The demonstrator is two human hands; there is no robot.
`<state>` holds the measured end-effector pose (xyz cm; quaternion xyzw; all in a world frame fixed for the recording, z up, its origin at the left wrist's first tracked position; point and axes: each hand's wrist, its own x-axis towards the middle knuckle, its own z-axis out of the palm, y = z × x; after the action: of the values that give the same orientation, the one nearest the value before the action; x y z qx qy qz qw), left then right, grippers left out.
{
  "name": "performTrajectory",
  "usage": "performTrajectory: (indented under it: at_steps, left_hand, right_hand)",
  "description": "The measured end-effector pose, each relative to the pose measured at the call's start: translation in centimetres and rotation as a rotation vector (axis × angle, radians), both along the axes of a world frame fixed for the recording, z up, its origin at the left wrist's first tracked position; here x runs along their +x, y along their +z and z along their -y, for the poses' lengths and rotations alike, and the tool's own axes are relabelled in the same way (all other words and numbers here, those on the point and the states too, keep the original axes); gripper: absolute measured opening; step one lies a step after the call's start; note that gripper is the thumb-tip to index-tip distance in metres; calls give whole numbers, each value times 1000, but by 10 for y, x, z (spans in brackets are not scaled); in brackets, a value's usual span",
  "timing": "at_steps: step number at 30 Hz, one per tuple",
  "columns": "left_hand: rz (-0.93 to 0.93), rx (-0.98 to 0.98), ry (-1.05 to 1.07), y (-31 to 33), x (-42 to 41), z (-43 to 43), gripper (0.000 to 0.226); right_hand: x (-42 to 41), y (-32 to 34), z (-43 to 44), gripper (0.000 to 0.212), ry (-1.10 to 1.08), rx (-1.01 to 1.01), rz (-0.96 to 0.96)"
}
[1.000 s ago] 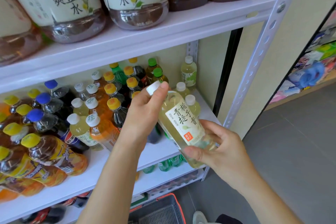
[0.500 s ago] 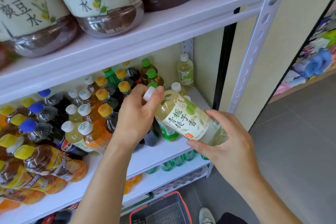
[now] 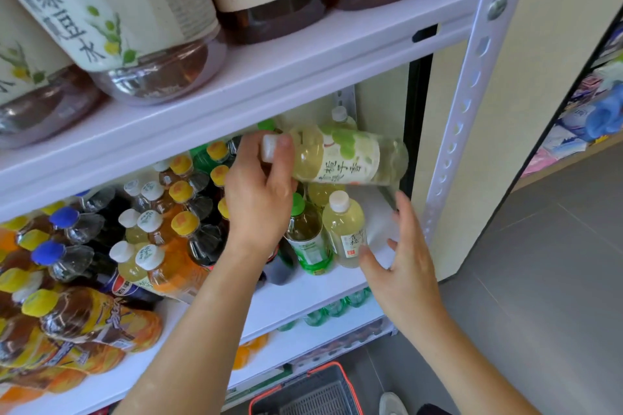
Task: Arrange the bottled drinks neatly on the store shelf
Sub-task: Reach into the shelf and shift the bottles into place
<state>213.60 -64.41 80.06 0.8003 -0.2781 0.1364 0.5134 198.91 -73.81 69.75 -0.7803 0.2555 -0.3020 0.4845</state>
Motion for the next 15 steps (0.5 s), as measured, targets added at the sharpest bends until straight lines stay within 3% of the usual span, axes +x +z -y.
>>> performTrajectory:
  at_steps: [3, 10, 15]
  left_hand:
    - [-23, 42, -15, 2, 15, 23, 28]
    - [160, 437, -32, 0, 50, 81, 36]
    - [133, 686, -122, -17, 73, 119, 36]
  right_hand:
    - [10, -3, 0, 86, 69, -16, -37]
    - [41, -2, 23, 80, 175, -88, -77]
    - [57, -15, 27, 70, 221, -92, -154]
